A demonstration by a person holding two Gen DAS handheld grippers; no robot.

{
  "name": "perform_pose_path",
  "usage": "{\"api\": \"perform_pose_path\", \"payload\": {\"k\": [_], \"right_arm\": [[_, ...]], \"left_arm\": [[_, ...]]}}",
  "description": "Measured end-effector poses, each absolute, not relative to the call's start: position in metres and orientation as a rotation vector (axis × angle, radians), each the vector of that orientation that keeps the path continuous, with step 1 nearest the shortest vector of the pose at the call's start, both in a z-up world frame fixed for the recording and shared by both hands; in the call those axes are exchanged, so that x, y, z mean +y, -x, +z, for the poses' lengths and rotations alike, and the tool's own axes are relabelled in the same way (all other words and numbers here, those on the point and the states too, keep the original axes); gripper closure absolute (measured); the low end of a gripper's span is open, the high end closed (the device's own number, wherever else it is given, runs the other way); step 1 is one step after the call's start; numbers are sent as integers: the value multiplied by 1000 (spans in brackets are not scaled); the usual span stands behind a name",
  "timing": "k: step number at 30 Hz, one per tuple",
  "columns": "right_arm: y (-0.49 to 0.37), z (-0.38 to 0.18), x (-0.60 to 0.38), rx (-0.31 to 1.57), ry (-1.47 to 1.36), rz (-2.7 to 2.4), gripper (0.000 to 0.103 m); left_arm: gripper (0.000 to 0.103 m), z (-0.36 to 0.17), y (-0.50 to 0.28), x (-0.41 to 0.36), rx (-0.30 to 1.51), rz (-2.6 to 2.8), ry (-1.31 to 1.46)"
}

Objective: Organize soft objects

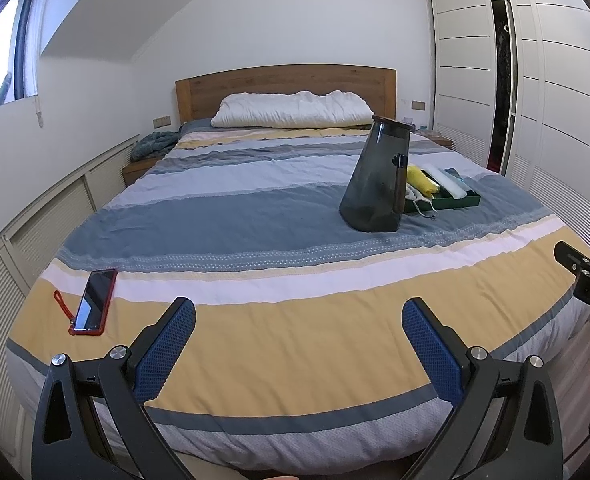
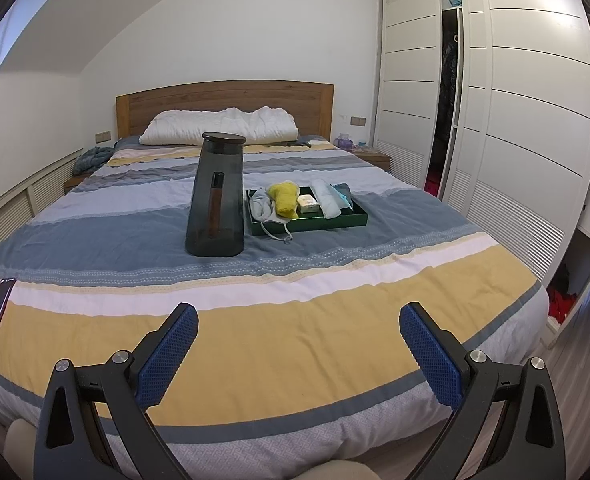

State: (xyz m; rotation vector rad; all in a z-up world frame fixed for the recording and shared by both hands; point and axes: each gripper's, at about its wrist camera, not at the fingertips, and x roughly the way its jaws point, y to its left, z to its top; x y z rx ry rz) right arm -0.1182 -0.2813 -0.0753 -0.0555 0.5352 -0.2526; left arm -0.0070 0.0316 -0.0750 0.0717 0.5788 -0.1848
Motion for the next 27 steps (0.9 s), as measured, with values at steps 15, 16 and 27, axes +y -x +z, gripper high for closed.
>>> {"api": "perform_pose_path", "payload": {"k": [15, 16, 27], "right_arm": [[118, -76, -282, 537, 58, -252, 0], [118, -76, -281, 537, 58, -253, 0], [119, -76, -280, 540, 61, -254, 0]], "left_arm": [[2, -76, 9, 29, 593, -204, -83], [2, -76, 8, 28, 593, -203, -83], [2, -77, 8, 27, 601, -213, -86]]}}
